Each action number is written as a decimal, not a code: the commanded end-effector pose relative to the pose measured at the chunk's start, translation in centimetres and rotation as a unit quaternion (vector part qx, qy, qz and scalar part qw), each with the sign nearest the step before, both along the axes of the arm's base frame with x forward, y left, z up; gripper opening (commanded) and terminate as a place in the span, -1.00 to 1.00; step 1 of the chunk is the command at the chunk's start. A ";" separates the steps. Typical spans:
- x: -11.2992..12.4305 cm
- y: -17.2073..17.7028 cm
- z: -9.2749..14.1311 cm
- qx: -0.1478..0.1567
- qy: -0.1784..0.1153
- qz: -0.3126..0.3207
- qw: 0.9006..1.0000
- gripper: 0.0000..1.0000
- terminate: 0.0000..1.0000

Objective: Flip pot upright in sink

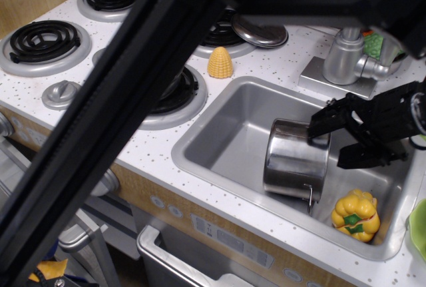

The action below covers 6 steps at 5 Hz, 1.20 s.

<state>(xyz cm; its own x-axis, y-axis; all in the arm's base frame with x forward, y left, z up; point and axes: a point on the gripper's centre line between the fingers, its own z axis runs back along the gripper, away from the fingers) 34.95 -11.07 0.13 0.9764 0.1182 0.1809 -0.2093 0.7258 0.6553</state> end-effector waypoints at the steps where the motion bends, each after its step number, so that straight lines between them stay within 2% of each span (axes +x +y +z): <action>1: 0.4 1.5 2.3 -0.008 -0.039 -0.004 0.999 1.00 -1.00; 2: 0.1 2.4 2.1 -0.012 -0.038 0.001 0.999 -1.00 -1.00; 3: 0.0 3.1 2.0 -0.030 -0.044 0.011 0.999 -1.00 -1.00; 4: 0.0 4.0 2.1 -0.060 -0.053 0.022 0.997 -1.00 -1.00; 6: -0.1 6.2 2.2 -0.154 -0.052 0.035 0.986 -1.00 -1.00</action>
